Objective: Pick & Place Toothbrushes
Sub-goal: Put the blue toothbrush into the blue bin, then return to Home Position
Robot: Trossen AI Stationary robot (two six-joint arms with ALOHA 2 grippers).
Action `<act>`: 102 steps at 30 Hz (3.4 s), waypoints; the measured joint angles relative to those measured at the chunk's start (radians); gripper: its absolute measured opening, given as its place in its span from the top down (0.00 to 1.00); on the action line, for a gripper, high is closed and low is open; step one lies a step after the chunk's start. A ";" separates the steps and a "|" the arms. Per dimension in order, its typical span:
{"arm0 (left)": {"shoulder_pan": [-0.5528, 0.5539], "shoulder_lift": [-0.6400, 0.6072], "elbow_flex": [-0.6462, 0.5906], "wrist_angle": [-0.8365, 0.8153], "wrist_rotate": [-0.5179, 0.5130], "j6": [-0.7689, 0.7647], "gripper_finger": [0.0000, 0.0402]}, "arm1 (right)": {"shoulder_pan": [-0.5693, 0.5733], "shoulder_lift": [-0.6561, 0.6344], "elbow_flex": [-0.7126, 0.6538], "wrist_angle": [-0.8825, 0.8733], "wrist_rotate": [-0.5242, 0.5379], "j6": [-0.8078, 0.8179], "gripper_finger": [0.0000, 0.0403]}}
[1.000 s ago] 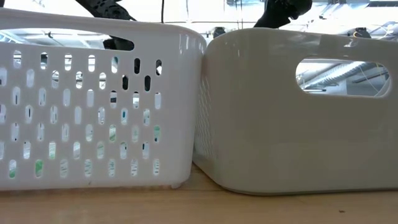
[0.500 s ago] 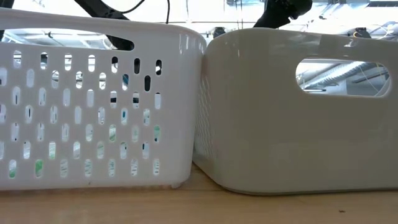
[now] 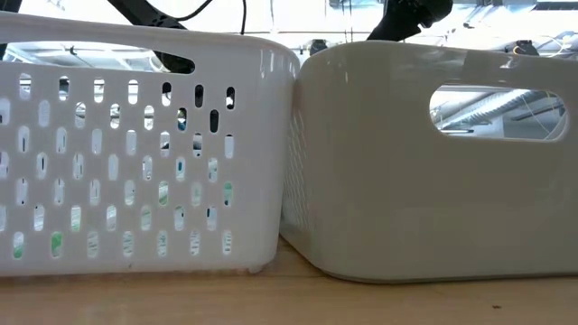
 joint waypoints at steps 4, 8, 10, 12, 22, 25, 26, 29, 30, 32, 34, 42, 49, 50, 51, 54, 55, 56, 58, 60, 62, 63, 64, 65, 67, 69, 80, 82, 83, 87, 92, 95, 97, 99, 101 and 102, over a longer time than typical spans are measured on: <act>0.006 0.000 0.000 0.039 0.001 0.000 0.87 | 0.000 0.000 0.000 0.000 0.000 0.000 1.00; 0.013 0.000 0.000 0.041 0.006 -0.007 0.76 | 0.000 0.000 0.000 0.000 0.000 0.000 1.00; 0.018 0.000 0.000 0.033 0.032 -0.017 0.69 | 0.000 0.000 0.000 0.000 0.000 0.000 1.00; 0.024 0.000 0.000 0.031 0.064 -0.015 0.63 | 0.000 0.000 0.000 0.000 0.000 0.000 1.00; 0.064 -0.070 0.000 0.017 0.120 -0.009 0.52 | 0.000 0.000 -0.001 -0.001 0.000 0.000 1.00; 0.062 -0.125 0.000 0.027 0.075 -0.026 0.55 | 0.000 0.000 -0.001 0.000 0.000 0.000 1.00; 0.057 -0.138 0.000 0.027 0.060 -0.027 0.57 | 0.000 0.000 -0.001 0.001 0.000 0.000 1.00; 0.034 -0.159 0.000 0.032 0.036 -0.040 0.60 | 0.000 0.000 -0.001 0.004 0.000 0.000 1.00; 0.021 -0.162 0.000 0.032 0.018 -0.044 0.62 | 0.000 0.000 -0.001 0.006 0.000 0.000 1.00; 0.001 -0.164 0.000 0.037 -0.011 -0.044 0.65 | 0.000 0.000 -0.001 0.008 0.000 0.000 1.00; -0.010 -0.150 0.000 0.024 -0.031 -0.035 0.68 | 0.000 0.000 -0.001 0.008 0.000 0.000 1.00; -0.012 -0.075 -0.001 0.007 -0.079 0.020 0.82 | 0.000 0.000 -0.001 0.016 0.000 0.000 1.00; -0.010 -0.034 -0.001 0.003 -0.084 0.050 0.86 | 0.000 0.000 -0.001 0.016 0.000 0.000 1.00; -0.010 -0.031 -0.001 0.001 -0.091 0.051 0.86 | 0.000 0.000 -0.001 0.015 0.000 0.000 1.00; -0.010 -0.030 -0.001 0.000 -0.095 0.052 0.86 | 0.000 0.000 -0.001 0.016 0.000 0.000 1.00; -0.010 -0.023 -0.001 -0.003 -0.096 0.052 0.86 | 0.000 0.000 -0.001 0.015 0.000 0.000 1.00; -0.010 -0.020 -0.001 -0.004 -0.096 0.052 0.86 | 0.000 0.000 -0.001 0.015 0.000 0.000 1.00; -0.010 -0.018 -0.001 -0.005 -0.096 0.053 0.86 | 0.000 0.000 -0.001 0.015 0.000 0.000 1.00; -0.010 -0.013 -0.001 -0.017 -0.104 0.061 0.86 | 0.000 0.000 -0.001 0.015 0.000 0.000 1.00; -0.007 -0.012 -0.001 -0.028 -0.112 0.061 0.86 | 0.000 0.000 -0.001 0.015 0.000 0.000 1.00; -0.003 -0.014 -0.001 -0.018 -0.106 0.059 0.86 | 0.000 0.000 -0.001 0.015 0.000 0.000 1.00; 0.000 -0.019 -0.001 -0.014 -0.104 0.056 0.86 | 0.000 0.000 -0.001 0.015 0.000 -0.001 1.00; 0.003 -0.029 -0.001 -0.014 -0.103 0.056 0.86 | 0.000 0.000 -0.001 0.015 0.000 -0.001 1.00; 0.006 -0.041 -0.001 -0.011 -0.103 0.053 0.86 | 0.000 0.000 -0.001 0.015 0.000 -0.001 1.00; 0.008 -0.064 -0.001 0.010 -0.105 0.049 0.86 | 0.000 0.000 -0.001 0.015 0.000 -0.002 1.00; 0.008 -0.083 -0.001 0.021 -0.105 0.043 0.86 | 0.000 0.000 -0.001 0.015 0.000 -0.002 1.00; -0.067 -0.253 -0.001 0.032 -0.154 -0.022 0.86 | 0.000 0.000 -0.001 0.001 0.000 -0.001 1.00; -0.101 -0.289 -0.001 0.029 -0.177 -0.042 0.86 | 0.000 0.000 -0.001 -0.008 0.000 0.000 1.00; -0.120 -0.307 -0.001 0.032 -0.199 -0.055 0.86 | 0.000 0.000 -0.001 -0.010 0.001 0.000 1.00; -0.200 -0.375 -0.001 0.035 -0.320 -0.064 0.86 | 0.000 -0.001 -0.001 -0.014 0.002 0.024 1.00; -0.304 -0.450 -0.001 0.048 -0.531 -0.003 0.86 | 0.000 -0.034 -0.001 -0.022 0.002 0.071 1.00; -0.361 -0.493 -0.001 0.064 -0.638 0.057 0.86 | 0.001 -0.075 -0.001 -0.024 0.003 0.095 1.00; -0.394 -0.520 -0.001 0.117 -0.686 0.117 0.86 | 0.001 -0.107 -0.001 -0.029 0.003 0.109 1.00; -0.422 -0.554 0.000 0.155 -0.708 0.194 0.86 | 0.001 -0.141 -0.001 -0.034 0.002 0.118 1.00; -0.448 -0.582 0.000 0.205 -0.716 0.274 0.86 | 0.003 -0.173 -0.001 -0.040 0.000 0.130 1.00; -0.459 -0.594 0.000 0.223 -0.721 0.310 0.86 | 0.003 -0.190 -0.001 -0.048 -0.003 0.132 1.00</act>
